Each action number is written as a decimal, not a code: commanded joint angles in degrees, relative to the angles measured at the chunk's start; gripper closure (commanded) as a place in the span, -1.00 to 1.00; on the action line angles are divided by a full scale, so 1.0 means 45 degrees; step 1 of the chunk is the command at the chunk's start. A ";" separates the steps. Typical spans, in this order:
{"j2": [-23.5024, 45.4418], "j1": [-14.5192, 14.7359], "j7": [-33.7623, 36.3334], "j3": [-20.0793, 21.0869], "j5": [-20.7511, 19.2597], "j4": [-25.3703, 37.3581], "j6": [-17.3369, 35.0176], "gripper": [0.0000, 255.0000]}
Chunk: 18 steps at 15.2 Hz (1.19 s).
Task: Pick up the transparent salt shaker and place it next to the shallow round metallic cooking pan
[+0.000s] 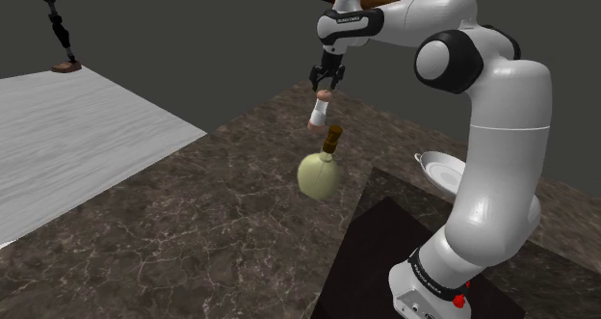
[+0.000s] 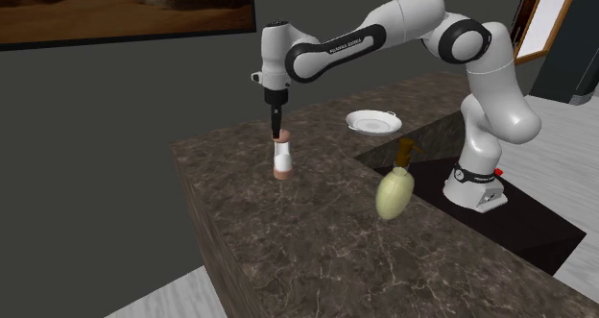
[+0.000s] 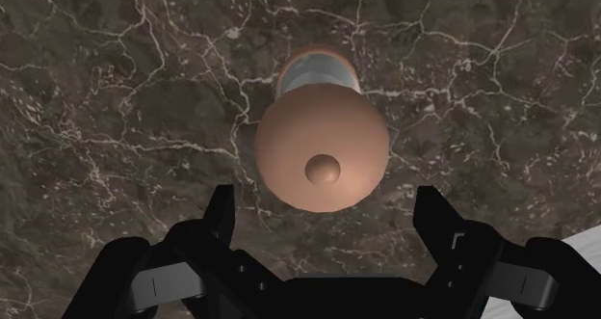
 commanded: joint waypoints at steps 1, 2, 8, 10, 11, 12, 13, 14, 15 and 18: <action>0.0119 -0.0028 -0.0034 0.0006 0.0025 -0.0156 0.0288 -1.00; 0.0172 -0.0034 -0.0039 0.0010 0.0034 -0.0246 0.0430 -1.00; 0.0259 -0.0044 -0.0049 0.0017 0.0051 -0.0380 0.0651 -1.00; 0.0259 -0.0044 -0.0049 0.0017 0.0051 -0.0380 0.0651 -1.00; 0.0261 -0.0044 -0.0049 0.0017 0.0051 -0.0377 0.0649 -1.00; 0.0261 -0.0044 -0.0049 0.0017 0.0051 -0.0377 0.0649 -1.00; 0.0261 -0.0044 -0.0049 0.0017 0.0051 -0.0377 0.0649 1.00; 0.0261 -0.0044 -0.0049 0.0017 0.0051 -0.0377 0.0649 1.00; 0.0266 -0.0045 -0.0049 0.0018 0.0051 -0.0365 0.0641 1.00; 0.0267 -0.0045 -0.0049 0.0018 0.0052 -0.0364 0.0642 1.00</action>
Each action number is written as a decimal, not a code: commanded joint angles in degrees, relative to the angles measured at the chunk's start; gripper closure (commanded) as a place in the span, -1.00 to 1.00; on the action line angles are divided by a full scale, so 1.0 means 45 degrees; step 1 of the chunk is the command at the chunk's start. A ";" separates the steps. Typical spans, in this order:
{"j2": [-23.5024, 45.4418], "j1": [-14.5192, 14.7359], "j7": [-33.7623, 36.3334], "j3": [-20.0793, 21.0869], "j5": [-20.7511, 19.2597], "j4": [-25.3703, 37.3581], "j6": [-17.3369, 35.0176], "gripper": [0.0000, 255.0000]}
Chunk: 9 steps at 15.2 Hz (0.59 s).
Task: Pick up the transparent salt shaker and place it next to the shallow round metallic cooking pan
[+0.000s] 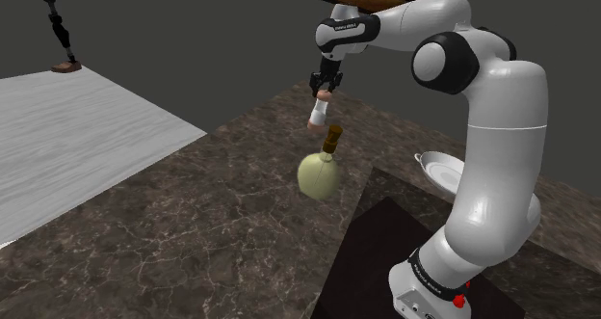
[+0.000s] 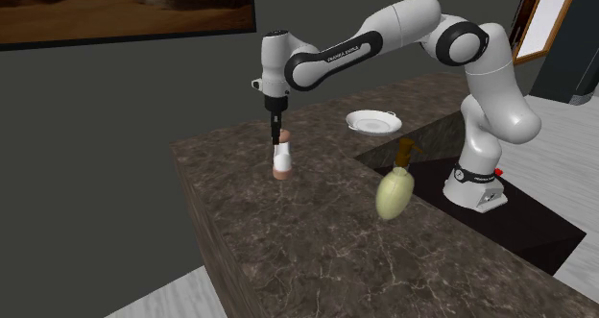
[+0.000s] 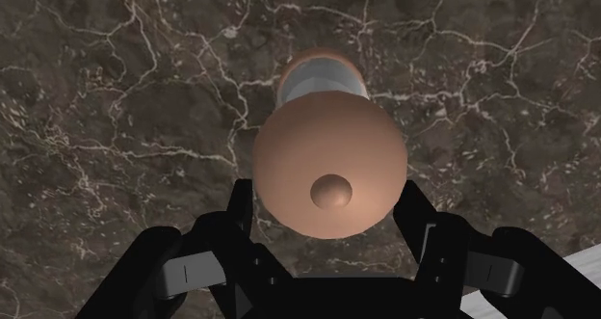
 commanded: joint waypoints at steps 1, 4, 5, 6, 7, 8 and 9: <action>0.0007 0.0001 0.0000 0.0002 0.0001 -0.0007 -0.0003 1.00; -0.0001 0.0002 0.0000 0.0001 0.0000 -0.0022 0.0005 1.00; -0.0045 0.0001 0.0000 -0.0004 -0.0007 0.0082 -0.0142 1.00; -0.0087 0.0001 -0.0001 -0.0009 -0.0015 0.0189 -0.0291 1.00; -0.0126 -0.0001 -0.0002 -0.0014 -0.0021 0.0301 -0.0441 1.00; -0.0161 -0.0003 -0.0003 -0.0018 -0.0027 0.0419 -0.0593 1.00; -0.0193 -0.0005 -0.0005 -0.0022 -0.0033 0.0541 -0.0747 1.00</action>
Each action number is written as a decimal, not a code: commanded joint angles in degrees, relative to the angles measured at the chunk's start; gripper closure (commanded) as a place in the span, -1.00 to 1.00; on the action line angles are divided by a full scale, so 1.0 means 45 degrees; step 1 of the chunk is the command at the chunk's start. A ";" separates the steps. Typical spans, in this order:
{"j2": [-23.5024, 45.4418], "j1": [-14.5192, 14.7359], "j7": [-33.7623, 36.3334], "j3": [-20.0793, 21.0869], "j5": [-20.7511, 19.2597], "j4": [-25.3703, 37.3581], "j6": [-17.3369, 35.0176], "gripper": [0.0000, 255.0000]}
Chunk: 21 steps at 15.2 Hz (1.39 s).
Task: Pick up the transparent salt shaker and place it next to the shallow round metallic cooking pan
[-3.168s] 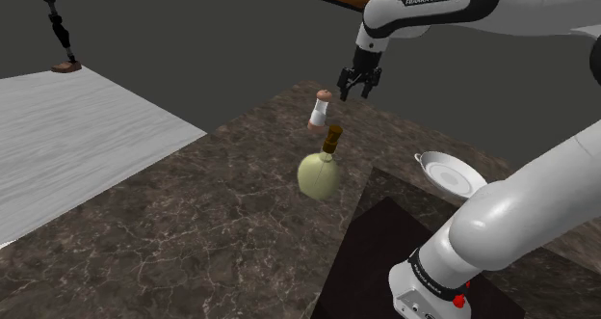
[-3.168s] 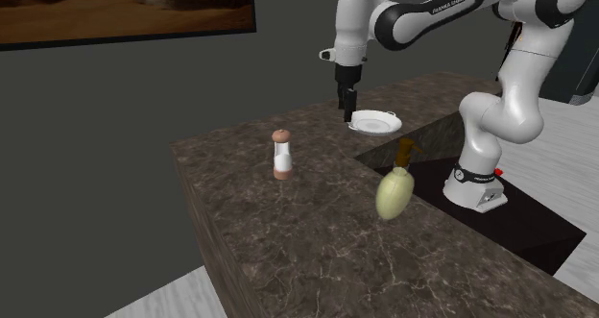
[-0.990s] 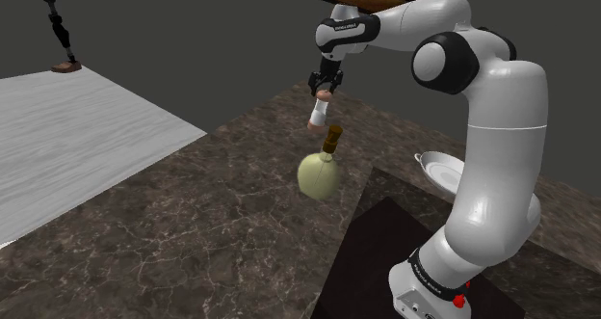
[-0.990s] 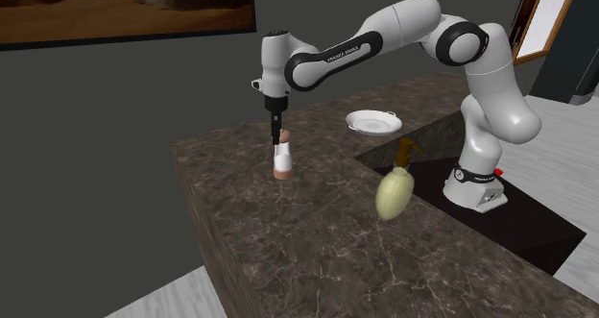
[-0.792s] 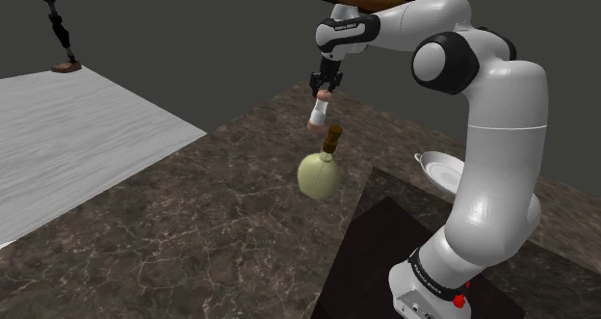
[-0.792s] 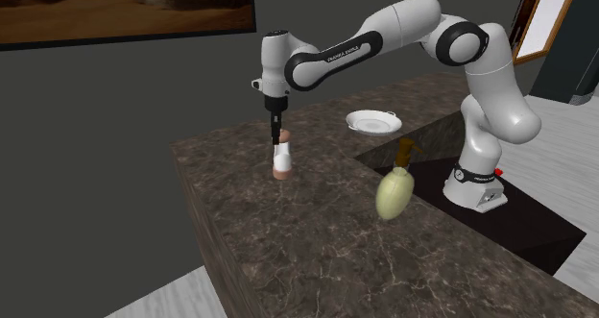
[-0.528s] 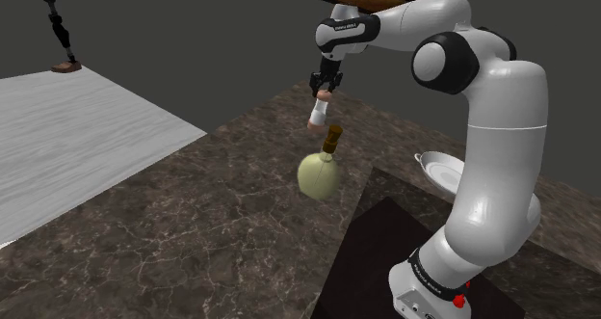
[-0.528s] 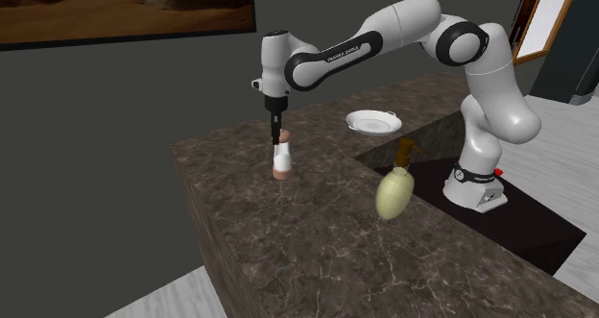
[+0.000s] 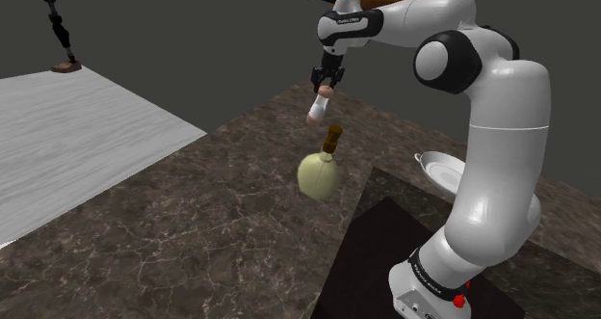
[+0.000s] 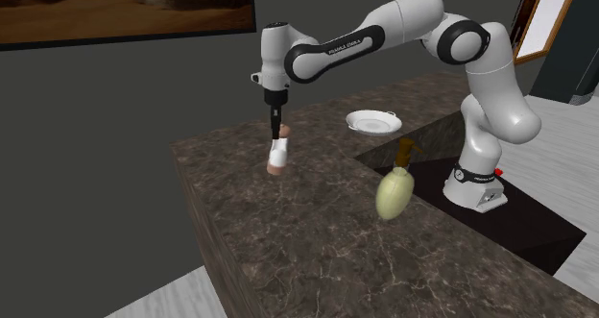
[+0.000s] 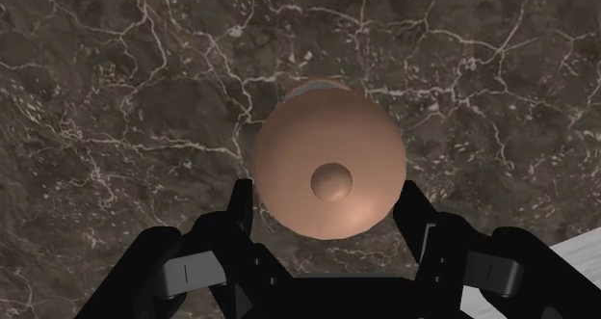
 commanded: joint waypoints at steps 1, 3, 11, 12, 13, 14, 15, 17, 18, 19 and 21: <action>-0.0045 0.0001 0.0008 -0.0005 -0.0010 0.0262 -0.0305 1.00; -0.0094 -0.0006 0.0004 -0.0013 -0.0019 0.0529 -0.0621 1.00; -0.0158 -0.0060 -0.0022 -0.0034 -0.0030 0.1803 -0.1954 1.00; -0.0149 -0.0070 -0.0026 -0.0036 -0.0028 0.1989 -0.2130 1.00; -0.0136 -0.0080 -0.0031 -0.0038 -0.0026 0.2181 -0.2309 1.00; -0.0118 -0.0092 -0.0035 -0.0040 -0.0023 0.2381 -0.2491 1.00; -0.0096 -0.0105 -0.0040 -0.0041 -0.0019 0.2588 -0.2675 1.00; -0.0061 -0.0123 -0.0048 -0.0042 -0.0014 0.2884 -0.2936 1.00; -0.0562 -0.0158 -0.0177 -0.0099 -0.0067 0.2275 -0.2820 1.00; -0.1042 -0.0196 -0.0307 -0.0157 -0.0121 0.1712 -0.2726 1.00; -0.1939 -0.0287 -0.0569 -0.0278 -0.0233 0.0715 -0.2606 1.00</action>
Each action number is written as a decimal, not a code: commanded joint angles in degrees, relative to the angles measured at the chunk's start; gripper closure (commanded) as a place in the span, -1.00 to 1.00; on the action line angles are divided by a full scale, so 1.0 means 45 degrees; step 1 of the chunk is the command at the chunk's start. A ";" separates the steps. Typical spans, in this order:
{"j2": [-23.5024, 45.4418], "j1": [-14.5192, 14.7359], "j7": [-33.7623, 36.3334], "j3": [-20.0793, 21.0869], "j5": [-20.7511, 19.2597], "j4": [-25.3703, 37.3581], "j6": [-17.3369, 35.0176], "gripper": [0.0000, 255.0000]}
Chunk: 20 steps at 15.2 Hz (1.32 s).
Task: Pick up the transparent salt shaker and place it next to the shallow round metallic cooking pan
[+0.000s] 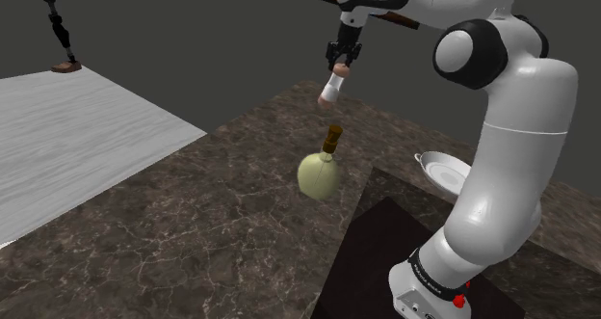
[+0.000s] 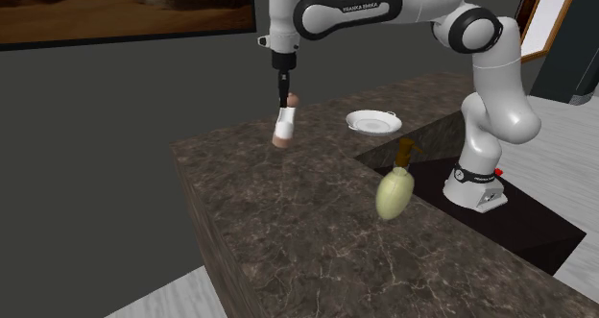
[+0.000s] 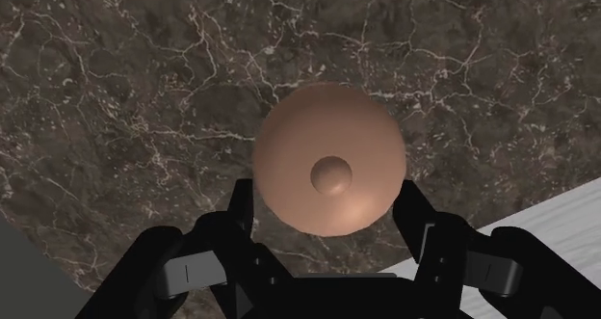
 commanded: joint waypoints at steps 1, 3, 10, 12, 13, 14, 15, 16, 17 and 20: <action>-0.0862 -0.0134 -0.0316 -0.0132 -0.0101 -0.0875 0.0036 1.00; -0.1664 -0.0247 -0.0587 -0.0261 -0.0220 -0.1669 0.0052 1.00; -0.4111 -0.0724 -0.1607 -0.0759 -0.0669 -0.3672 -0.0287 1.00; -0.4719 -0.0879 -0.1924 -0.0918 -0.0806 -0.4058 -0.0474 1.00; -0.5009 -0.0961 -0.2087 -0.0999 -0.0875 -0.4224 -0.0580 1.00; -0.5289 -0.1044 -0.2254 -0.1083 -0.0944 -0.4371 -0.0694 1.00; -0.5559 -0.1128 -0.2424 -0.1168 -0.1013 -0.4500 -0.0815 1.00; -0.5819 -0.1216 -0.2599 -0.1255 -0.1083 -0.4613 -0.0942 1.00; -0.6069 -0.1304 -0.2777 -0.1344 -0.1152 -0.4708 -0.1076 1.00; -0.6756 -0.1572 -0.3338 -0.1629 -0.1360 -0.4891 -0.1513 1.00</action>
